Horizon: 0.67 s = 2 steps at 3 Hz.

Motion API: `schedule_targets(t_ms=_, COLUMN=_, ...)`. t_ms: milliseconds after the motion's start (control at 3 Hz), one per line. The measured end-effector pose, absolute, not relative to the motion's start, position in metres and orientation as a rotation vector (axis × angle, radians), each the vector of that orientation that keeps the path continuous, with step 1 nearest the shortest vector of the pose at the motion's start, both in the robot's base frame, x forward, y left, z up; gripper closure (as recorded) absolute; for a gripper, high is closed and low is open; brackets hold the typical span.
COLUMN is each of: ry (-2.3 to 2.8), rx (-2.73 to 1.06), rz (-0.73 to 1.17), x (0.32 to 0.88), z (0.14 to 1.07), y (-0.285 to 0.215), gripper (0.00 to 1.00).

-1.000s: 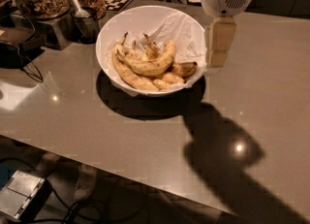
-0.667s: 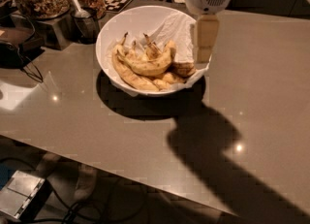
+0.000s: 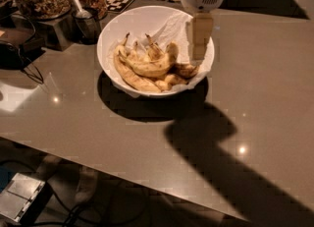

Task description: Pick banana from white bowl

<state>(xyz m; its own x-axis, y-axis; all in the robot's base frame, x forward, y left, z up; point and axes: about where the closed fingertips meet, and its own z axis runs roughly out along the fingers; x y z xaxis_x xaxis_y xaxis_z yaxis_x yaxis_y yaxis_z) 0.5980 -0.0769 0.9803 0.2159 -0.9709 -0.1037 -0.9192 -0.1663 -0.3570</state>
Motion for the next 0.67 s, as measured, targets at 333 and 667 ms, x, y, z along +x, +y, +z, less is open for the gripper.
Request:
schedule_targets(t_ms=333, ry=1.667, rx=-2.222, rz=-0.231, x=0.623, z=0.979, y=-0.053, gripper=0.0)
schedule_targets(t_ms=667, ry=1.601, rx=-2.28, rz=-0.225, x=0.637, z=0.968, y=-0.034, gripper=0.17)
